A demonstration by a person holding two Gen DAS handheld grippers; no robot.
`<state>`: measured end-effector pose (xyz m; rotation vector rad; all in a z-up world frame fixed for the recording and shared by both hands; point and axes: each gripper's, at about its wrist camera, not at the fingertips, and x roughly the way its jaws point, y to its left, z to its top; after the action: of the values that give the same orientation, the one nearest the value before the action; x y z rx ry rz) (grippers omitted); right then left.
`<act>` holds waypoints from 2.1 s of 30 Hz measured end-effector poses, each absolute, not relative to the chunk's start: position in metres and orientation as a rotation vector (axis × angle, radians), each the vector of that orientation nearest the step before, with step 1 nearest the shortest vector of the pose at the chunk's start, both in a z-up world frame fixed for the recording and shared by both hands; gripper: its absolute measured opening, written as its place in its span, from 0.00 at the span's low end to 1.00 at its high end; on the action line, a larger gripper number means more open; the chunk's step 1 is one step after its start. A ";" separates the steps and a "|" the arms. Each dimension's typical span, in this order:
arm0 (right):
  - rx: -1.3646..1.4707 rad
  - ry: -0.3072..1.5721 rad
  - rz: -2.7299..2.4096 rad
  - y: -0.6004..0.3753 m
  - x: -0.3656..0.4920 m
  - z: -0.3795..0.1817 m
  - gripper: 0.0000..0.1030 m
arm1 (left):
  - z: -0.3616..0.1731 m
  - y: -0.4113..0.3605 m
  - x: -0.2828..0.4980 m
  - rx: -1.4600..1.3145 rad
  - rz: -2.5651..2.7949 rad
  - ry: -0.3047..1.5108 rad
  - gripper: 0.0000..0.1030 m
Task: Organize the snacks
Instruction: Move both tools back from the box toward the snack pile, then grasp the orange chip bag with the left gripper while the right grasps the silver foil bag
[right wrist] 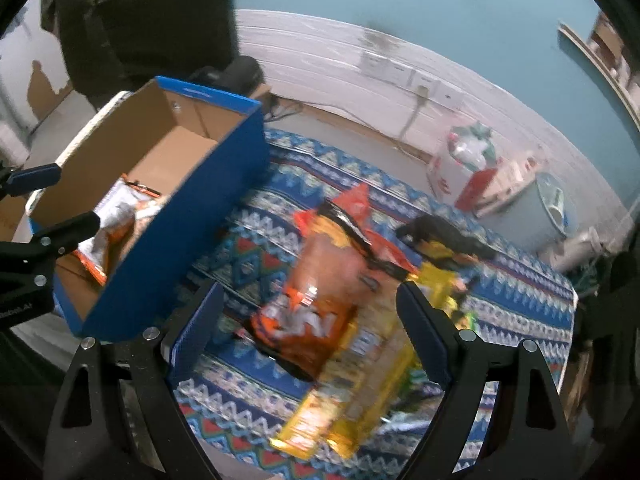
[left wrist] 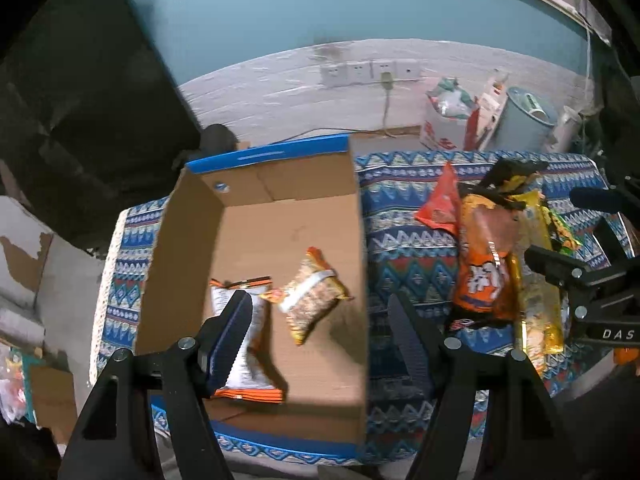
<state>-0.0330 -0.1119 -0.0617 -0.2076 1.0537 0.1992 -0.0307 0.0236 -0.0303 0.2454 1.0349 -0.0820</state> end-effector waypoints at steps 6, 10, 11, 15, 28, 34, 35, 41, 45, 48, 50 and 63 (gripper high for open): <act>-0.200 1.069 0.138 -0.145 -0.045 -0.066 0.85 | -0.034 -0.009 -0.035 0.276 -0.143 1.041 0.70; -0.189 1.094 0.088 -0.168 -0.049 -0.074 0.85 | -0.042 -0.028 -0.037 0.282 -0.188 1.066 0.70; -0.184 1.102 0.072 -0.175 -0.050 -0.077 0.85 | -0.044 -0.031 -0.037 0.281 -0.200 1.074 0.70; -0.163 1.136 0.017 -0.197 -0.055 -0.090 0.85 | -0.052 -0.047 -0.037 0.278 -0.230 1.103 0.70; 0.023 1.310 -0.174 -0.268 -0.070 -0.145 0.85 | -0.076 -0.082 -0.030 0.313 -0.248 1.155 0.70; 0.070 1.372 -0.207 -0.279 -0.072 -0.169 0.85 | -0.090 -0.087 -0.023 0.301 -0.239 1.184 0.70; 0.077 1.382 -0.206 -0.279 -0.073 -0.173 0.85 | -0.093 -0.088 -0.022 0.303 -0.236 1.188 0.70; 0.112 1.441 -0.223 -0.280 -0.073 -0.199 0.85 | -0.104 -0.095 -0.018 0.325 -0.231 1.204 0.70; 0.188 1.450 -0.228 -0.288 -0.072 -0.212 0.85 | -0.107 -0.097 -0.013 0.303 -0.235 1.225 0.70; 0.221 1.458 -0.216 -0.293 -0.072 -0.218 0.83 | -0.109 -0.100 -0.009 0.291 -0.234 1.232 0.70; 0.245 1.469 -0.185 -0.301 -0.072 -0.225 0.72 | -0.112 -0.102 -0.005 0.278 -0.234 1.241 0.71; -0.061 1.397 -0.157 -0.300 -0.072 -0.228 0.27 | -0.139 -0.116 0.025 0.203 -0.226 1.328 0.74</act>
<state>-0.0720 -0.2999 -0.2281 -0.0612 1.3972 -0.1569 0.0250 -0.1164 -0.1391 0.2032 1.3276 -0.2259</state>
